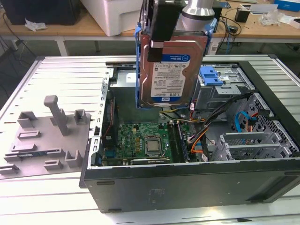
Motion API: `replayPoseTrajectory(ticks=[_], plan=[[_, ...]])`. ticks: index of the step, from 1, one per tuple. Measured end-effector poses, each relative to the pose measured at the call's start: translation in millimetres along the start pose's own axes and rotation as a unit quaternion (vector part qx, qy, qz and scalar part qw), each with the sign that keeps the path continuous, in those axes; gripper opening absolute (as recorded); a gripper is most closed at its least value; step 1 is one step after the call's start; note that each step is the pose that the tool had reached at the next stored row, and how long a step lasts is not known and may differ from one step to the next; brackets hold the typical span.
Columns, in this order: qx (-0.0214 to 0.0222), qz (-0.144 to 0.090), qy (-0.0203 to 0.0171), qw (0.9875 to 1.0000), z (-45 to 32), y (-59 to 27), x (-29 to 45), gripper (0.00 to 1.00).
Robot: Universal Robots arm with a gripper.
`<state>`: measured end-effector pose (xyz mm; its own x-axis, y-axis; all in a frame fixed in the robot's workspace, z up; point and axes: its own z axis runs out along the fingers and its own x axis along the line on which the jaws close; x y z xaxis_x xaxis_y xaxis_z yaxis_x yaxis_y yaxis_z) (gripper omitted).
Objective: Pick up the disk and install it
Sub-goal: 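Pick up the disk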
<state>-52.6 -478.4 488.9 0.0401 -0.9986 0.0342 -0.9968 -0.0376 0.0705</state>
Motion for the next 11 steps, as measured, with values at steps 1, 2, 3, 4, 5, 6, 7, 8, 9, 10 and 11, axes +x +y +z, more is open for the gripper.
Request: replayPoseTrajectory(ticks=[1,2,3,4,5,6,7,8,9,10,11], plan=[[-0.0006,0.000,0.0000,1.0000,-0.2,-3.7,3.0,0.37],[-0.0009,0.000,0.0000,1.0000,-0.3,-6.2,5.0,0.37],[-0.0012,0.000,0.0000,1.0000,-0.4,-8.1,6.5,0.37],[-0.0018,0.000,0.0000,1.0000,-0.5,-11.7,9.4,0.37],[-0.0023,0.000,0.0000,1.0000,-0.7,-15.2,12.3,0.37],[-0.0026,0.000,0.0000,1.0000,-0.8,-17.5,14.2,0.37],[-0.0029,0.000,0.0000,1.0000,-0.9,-19.6,15.8,0.37],[-0.0033,0.000,0.0000,1.0000,-1.0,-21.8,17.6,0.37],[-0.0036,0.000,0.0000,1.0000,-1.1,-23.9,19.3,0.37],[-0.0043,0.000,0.0000,1.0000,-1.3,-28.3,22.8,0.37],[-0.0048,0.000,0.0000,1.0000,-1.4,-31.4,25.3,0.37]])
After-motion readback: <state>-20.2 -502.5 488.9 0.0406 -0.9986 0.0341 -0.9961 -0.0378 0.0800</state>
